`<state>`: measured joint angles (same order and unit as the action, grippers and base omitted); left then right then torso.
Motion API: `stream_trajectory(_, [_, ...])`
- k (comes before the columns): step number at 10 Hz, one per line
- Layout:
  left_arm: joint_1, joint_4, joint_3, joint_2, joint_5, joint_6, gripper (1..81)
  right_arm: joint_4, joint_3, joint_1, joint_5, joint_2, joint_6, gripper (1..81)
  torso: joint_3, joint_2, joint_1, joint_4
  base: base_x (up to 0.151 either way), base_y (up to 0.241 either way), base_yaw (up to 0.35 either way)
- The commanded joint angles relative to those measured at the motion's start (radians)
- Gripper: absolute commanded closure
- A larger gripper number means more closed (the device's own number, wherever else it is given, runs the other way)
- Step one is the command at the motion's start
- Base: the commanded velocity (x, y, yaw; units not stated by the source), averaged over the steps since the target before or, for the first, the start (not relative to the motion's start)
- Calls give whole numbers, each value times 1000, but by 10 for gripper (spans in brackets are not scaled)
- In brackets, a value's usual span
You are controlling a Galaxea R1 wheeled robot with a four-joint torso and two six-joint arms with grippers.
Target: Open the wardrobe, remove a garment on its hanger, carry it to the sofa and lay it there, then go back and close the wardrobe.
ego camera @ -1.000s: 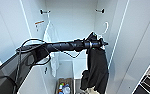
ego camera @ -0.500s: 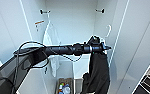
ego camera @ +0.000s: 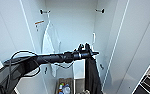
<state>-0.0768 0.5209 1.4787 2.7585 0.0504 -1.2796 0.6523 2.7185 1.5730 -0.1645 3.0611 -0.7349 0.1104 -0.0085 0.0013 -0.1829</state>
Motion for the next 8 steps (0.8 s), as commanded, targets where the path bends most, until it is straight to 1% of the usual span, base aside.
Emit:
stream_trajectory(1, [171,42,-67,-52,81,26,811,0,0,-35,36,3,0,10,0,0,0,0,0,0,0])
stream_trajectory(5, [171,44,-72,-40,75,28,811,-2,0,-32,36,1,0,10,0,0,0,0,0,0,0])
stream_trajectory(7, [170,45,-69,-14,71,28,811,0,0,-34,36,3,0,10,0,0,0,0,0,0,0])
stream_trajectory(8, [166,45,-67,-11,71,28,811,-2,0,-33,36,3,0,10,0,0,0,0,-74,0,0])
